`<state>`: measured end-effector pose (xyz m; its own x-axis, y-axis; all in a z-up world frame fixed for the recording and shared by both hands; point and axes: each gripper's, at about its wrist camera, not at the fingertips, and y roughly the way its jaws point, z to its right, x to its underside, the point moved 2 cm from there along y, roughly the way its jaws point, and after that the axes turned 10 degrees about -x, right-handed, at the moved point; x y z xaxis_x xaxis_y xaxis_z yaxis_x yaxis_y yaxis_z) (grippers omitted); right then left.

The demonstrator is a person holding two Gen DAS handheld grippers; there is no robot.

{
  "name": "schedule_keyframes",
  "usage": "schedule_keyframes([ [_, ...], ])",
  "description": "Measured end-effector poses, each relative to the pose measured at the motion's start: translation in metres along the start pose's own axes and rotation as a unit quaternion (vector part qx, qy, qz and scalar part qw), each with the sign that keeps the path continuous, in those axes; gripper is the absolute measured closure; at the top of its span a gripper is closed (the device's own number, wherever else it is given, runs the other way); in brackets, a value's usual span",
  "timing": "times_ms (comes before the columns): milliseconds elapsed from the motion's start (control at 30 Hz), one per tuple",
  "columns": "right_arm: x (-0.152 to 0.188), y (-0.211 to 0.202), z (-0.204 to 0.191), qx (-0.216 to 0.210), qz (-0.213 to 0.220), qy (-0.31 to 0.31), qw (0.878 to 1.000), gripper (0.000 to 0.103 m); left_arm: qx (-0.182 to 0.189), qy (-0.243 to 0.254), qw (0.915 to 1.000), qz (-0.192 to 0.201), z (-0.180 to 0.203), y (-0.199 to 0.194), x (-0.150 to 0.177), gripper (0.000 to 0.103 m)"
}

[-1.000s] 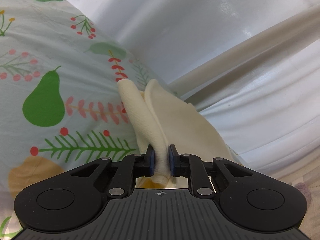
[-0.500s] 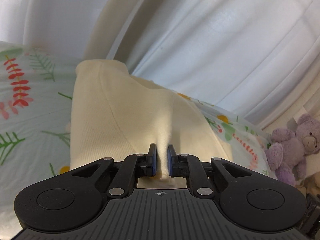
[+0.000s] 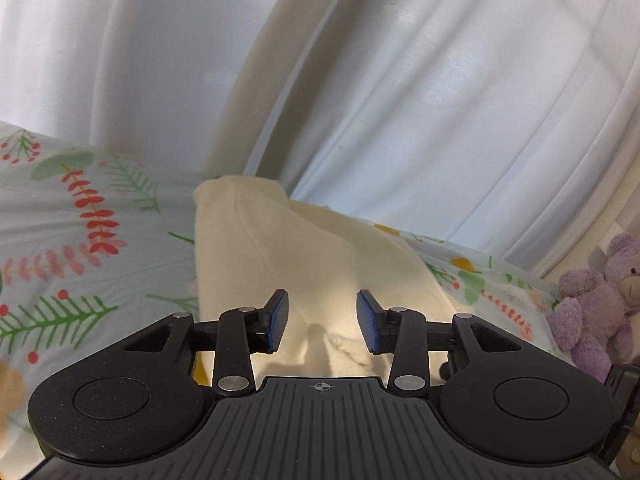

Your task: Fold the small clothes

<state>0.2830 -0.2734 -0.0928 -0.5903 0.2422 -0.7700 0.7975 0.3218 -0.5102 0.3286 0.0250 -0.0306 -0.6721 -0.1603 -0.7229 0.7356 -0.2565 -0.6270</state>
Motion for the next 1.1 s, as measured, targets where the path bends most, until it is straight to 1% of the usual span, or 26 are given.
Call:
schedule_keyframes([
  [67, -0.003, 0.002, 0.0, -0.007, 0.0, 0.005, 1.0, 0.09, -0.028, -0.002, 0.9992, -0.028, -0.009, 0.011, 0.004, 0.062],
  [100, -0.004, 0.003, 0.0, -0.012, -0.002, 0.008, 1.0, 0.09, -0.03, 0.002, 0.9986, -0.044, -0.012, 0.016, 0.009, 0.063],
  [133, -0.006, 0.005, -0.001, -0.018, -0.003, 0.009, 1.0, 0.09, -0.027, 0.007, 0.9984, -0.05, -0.011, 0.019, 0.013, 0.063],
  [167, -0.008, 0.007, -0.002, -0.023, -0.005, 0.009, 1.0, 0.09, -0.019, 0.016, 0.998, -0.059, -0.009, 0.024, 0.021, 0.063],
  [200, -0.009, 0.01, -0.003, -0.028, -0.007, 0.009, 1.0, 0.09, -0.015, 0.018, 0.998, -0.058, -0.008, 0.026, 0.025, 0.063],
  [267, -0.012, 0.015, -0.007, -0.042, -0.016, 0.011, 0.999, 0.09, -0.017, 0.029, 0.9985, -0.042, -0.003, 0.026, 0.032, 0.062],
  [300, -0.015, 0.018, -0.008, -0.054, -0.021, 0.015, 0.998, 0.089, -0.021, 0.034, 0.9985, -0.039, -0.002, 0.025, 0.032, 0.062],
  [333, -0.019, 0.022, -0.009, -0.072, -0.027, 0.026, 0.997, 0.087, -0.02, 0.03, 0.9986, -0.038, -0.003, 0.024, 0.032, 0.06],
  [367, -0.024, 0.026, -0.009, -0.094, -0.031, 0.045, 0.994, 0.083, -0.014, 0.02, 0.9989, -0.039, -0.006, 0.022, 0.031, 0.06],
  [400, -0.029, 0.03, -0.009, -0.114, -0.037, 0.064, 0.991, 0.07, -0.012, 0.006, 0.9991, -0.04, -0.012, 0.019, 0.03, 0.06],
  [433, -0.036, 0.038, -0.008, -0.149, -0.05, 0.098, 0.983, 0.053, -0.011, -0.014, 0.9989, -0.043, -0.018, 0.016, 0.027, 0.06],
  [467, -0.041, 0.046, -0.007, -0.176, -0.063, 0.129, 0.974, 0.048, -0.011, -0.035, 0.9985, -0.041, -0.025, 0.012, 0.024, 0.06],
  [500, -0.045, 0.054, -0.005, -0.197, -0.073, 0.158, 0.965, 0.046, -0.015, -0.05, 0.9981, -0.033, -0.03, 0.007, 0.021, 0.06],
  [567, -0.05, 0.07, -0.003, -0.228, -0.091, 0.198, 0.949, 0.046, -0.033, -0.065, 0.9972, -0.018, -0.039, 0.002, 0.017, 0.06],
  [600, -0.052, 0.077, -0.003, -0.235, -0.099, 0.212, 0.944, 0.046, -0.041, -0.068, 0.9967, -0.016, -0.044, 0.002, 0.016, 0.06],
  [667, -0.054, 0.091, -0.007, -0.232, -0.112, 0.213, 0.943, 0.046, -0.052, -0.081, 0.9949, -0.031, -0.055, 0.01, 0.015, 0.061],
  [700, -0.054, 0.097, -0.009, -0.229, -0.117, 0.212, 0.943, 0.047, -0.053, -0.088, 0.9939, -0.04, -0.058, 0.015, 0.016, 0.062],
  [767, -0.053, 0.109, -0.013, -0.234, -0.127, 0.217, 0.939, 0.049, -0.048, -0.101, 0.9921, -0.057, -0.065, 0.024, 0.018, 0.062],
  [833, -0.053, 0.119, -0.016, -0.24, -0.135, 0.222, 0.935, 0.057, -0.029, -0.125, 0.9894, -0.068, -0.07, 0.03, 0.021, 0.062],
  [900, -0.053, 0.125, -0.02, -0.245, -0.141, 0.22, 0.934, 0.061, -0.017, -0.144, 0.9864, -0.078, -0.074, 0.032, 0.024, 0.062],
  [967, -0.054, 0.13, -0.024, -0.252, -0.147, 0.219, 0.931, 0.062, -0.012, -0.142, 0.9863, -0.083, -0.072, 0.035, 0.025, 0.062],
  [1000, -0.054, 0.133, -0.026, -0.254, -0.149, 0.217, 0.931, 0.069, -0.012, -0.14, 0.9865, -0.085, -0.071, 0.036, 0.025, 0.062],
  [1033, -0.054, 0.137, -0.028, -0.255, -0.152, 0.215, 0.93, 0.077, -0.011, -0.138, 0.9866, -0.086, -0.07, 0.037, 0.025, 0.062],
  [1067, -0.053, 0.14, -0.029, -0.251, -0.155, 0.213, 0.932, 0.081, -0.012, -0.135, 0.9869, -0.088, -0.068, 0.038, 0.025, 0.062],
  [1100, -0.052, 0.142, -0.029, -0.247, -0.156, 0.212, 0.933, 0.086, -0.014, -0.133, 0.9871, -0.088, -0.067, 0.039, 0.024, 0.062],
])
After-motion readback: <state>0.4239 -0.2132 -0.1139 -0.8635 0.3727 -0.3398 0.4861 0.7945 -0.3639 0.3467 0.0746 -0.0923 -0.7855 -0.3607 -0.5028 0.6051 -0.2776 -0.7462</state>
